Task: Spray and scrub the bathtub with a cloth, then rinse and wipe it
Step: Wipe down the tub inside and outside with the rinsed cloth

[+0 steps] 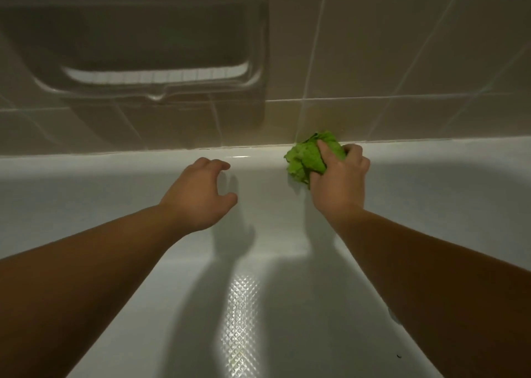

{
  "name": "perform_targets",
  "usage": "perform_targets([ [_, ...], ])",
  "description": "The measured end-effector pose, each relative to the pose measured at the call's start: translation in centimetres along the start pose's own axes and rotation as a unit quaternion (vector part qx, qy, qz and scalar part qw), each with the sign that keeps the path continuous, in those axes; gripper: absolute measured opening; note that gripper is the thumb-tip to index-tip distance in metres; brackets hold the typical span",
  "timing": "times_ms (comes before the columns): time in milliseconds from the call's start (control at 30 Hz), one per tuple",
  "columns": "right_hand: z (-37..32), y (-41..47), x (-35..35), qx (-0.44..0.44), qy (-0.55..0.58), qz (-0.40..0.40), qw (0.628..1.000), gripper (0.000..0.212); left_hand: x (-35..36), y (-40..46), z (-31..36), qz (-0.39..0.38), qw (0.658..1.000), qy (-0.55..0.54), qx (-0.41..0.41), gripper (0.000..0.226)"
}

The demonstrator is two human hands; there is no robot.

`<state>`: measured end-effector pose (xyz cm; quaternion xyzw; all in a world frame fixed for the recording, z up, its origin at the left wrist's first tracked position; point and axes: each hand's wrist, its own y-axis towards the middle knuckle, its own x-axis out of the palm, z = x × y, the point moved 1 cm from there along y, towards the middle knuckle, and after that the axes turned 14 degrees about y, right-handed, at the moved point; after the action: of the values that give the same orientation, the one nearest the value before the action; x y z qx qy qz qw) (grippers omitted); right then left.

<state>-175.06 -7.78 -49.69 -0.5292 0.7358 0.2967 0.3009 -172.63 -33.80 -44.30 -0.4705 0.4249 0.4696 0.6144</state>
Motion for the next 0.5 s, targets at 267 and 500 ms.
perform_targets([
  [267,0.3,0.2,-0.5,-0.095,-0.071,-0.058,0.991,0.07,0.9,3.0,1.1,-0.06,0.98,0.139,0.133,0.084],
  [500,8.5,3.0,-6.4,0.102,0.032,0.096,0.99,0.064,1.2,6.2,3.1,-0.059,0.939,0.221,0.258,0.093],
])
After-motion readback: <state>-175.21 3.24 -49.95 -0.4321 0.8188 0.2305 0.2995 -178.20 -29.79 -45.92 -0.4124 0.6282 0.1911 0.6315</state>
